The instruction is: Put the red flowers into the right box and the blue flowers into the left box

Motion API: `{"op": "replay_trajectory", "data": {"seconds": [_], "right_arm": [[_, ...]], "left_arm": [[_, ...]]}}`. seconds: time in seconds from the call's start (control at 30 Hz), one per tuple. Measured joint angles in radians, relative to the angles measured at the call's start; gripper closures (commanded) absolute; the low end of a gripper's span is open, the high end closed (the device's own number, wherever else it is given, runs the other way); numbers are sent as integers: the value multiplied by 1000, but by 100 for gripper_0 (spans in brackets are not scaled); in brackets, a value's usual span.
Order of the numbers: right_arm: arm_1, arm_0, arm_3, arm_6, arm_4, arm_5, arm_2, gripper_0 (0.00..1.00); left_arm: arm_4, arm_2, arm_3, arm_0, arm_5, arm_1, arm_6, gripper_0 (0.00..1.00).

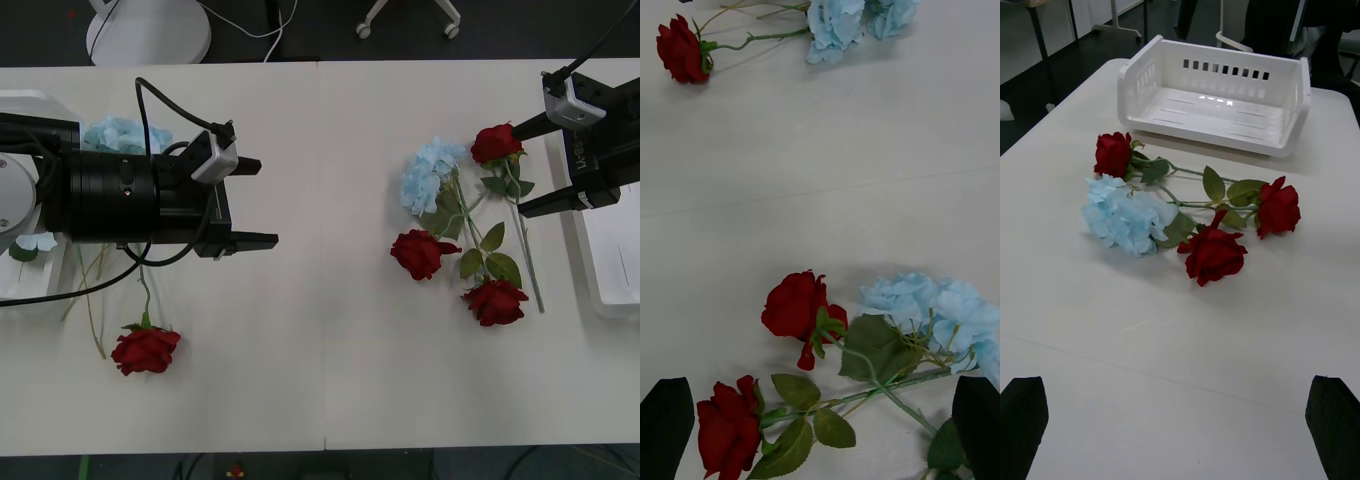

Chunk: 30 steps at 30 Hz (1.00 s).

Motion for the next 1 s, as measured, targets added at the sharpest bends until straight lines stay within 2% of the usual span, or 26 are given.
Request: {"op": "replay_trajectory", "data": {"seconds": [1.0], "right_arm": [[0, 0, -1, 0, 0, 0, 0, 0]], "left_arm": [[8, 9, 23, 18, -1, -8, 0, 0]]}}
